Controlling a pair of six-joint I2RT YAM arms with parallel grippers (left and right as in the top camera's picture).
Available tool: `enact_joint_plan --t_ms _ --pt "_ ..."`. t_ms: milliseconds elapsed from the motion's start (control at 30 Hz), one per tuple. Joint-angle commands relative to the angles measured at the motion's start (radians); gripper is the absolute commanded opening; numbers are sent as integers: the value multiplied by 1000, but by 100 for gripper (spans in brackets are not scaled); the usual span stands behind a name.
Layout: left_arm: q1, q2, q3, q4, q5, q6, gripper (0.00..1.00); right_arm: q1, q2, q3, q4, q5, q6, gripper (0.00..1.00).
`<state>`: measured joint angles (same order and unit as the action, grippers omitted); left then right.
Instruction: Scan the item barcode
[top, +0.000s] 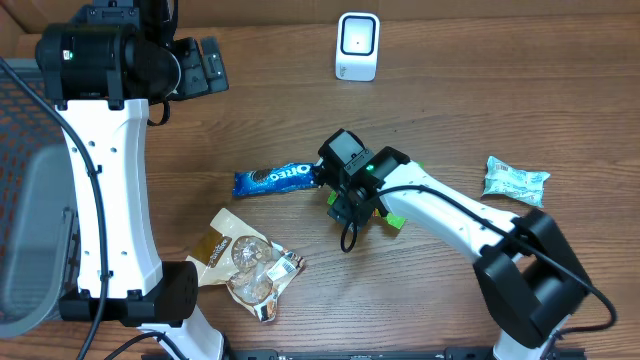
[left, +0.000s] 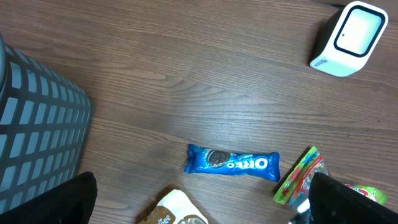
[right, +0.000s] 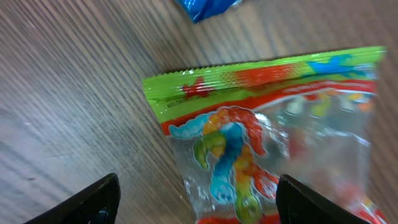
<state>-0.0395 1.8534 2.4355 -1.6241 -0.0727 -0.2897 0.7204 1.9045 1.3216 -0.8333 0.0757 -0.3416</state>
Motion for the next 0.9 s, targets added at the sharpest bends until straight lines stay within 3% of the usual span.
enact_joint_plan --t_ms 0,167,367,500,700,867 --pt "-7 4 7 2 -13 -13 100 -19 58 6 8 1 -51 77" --pt "-7 4 7 2 -13 -13 100 -42 134 6 8 6 -82 69" --pt "-7 4 7 2 -12 -14 100 -72 168 6 6 16 -78 49" --pt "-7 4 7 2 -12 -13 100 -77 168 6 5 10 -69 4" --pt "-7 4 7 2 -13 -13 100 -73 163 47 -67 -8 65 4" --pt "-7 4 7 2 -12 -13 99 -78 132 212 -297 -306 81 4"
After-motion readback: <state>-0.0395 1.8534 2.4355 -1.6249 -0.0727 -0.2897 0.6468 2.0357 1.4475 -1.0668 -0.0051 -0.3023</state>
